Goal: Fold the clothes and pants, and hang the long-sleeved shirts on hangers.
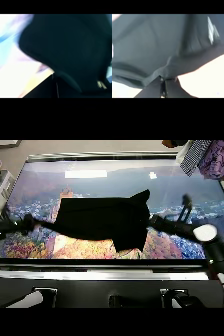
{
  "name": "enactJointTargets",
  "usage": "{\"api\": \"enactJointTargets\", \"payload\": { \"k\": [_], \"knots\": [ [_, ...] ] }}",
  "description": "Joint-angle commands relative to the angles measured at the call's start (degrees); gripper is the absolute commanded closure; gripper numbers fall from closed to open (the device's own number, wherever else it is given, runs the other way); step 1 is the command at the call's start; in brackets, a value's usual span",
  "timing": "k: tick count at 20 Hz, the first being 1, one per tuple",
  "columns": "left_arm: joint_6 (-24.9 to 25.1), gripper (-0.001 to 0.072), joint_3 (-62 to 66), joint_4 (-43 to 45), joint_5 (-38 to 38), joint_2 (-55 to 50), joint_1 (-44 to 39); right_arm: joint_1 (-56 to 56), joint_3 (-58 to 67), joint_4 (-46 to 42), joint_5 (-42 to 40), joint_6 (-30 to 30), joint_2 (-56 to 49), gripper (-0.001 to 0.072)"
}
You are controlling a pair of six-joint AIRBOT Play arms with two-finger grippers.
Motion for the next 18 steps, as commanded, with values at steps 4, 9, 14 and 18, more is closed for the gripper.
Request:
{"api": "enactJointTargets", "payload": {
  "k": [4, 9, 14, 18],
  "knots": [
    [-13.6, 0.0695, 37.0, 5.9, -0.9, 9.1, -6.9, 0.0, 32.7, -14.6, 7.3, -1.4, 1.0, 0.0685],
    [-26.7, 0.0695, 56.2, 28.7, -4.3, 21.1, -6.8, 0.0, 50.2, -26.1, 10.5, 3.8, 9.2, 0.0685],
    [-33.1, 0.0694, 56.8, 43.5, -4.7, 30.4, -6.8, 0.0, 52.7, -32.2, 9.9, 8.7, 16.4, 0.0685],
    [-26.9, 0.0695, 55.4, 39.9, -9.0, 26.6, -6.8, 0.0, 52.7, -32.0, 13.9, 13.2, 11.8, 0.0685]
  ]
}}
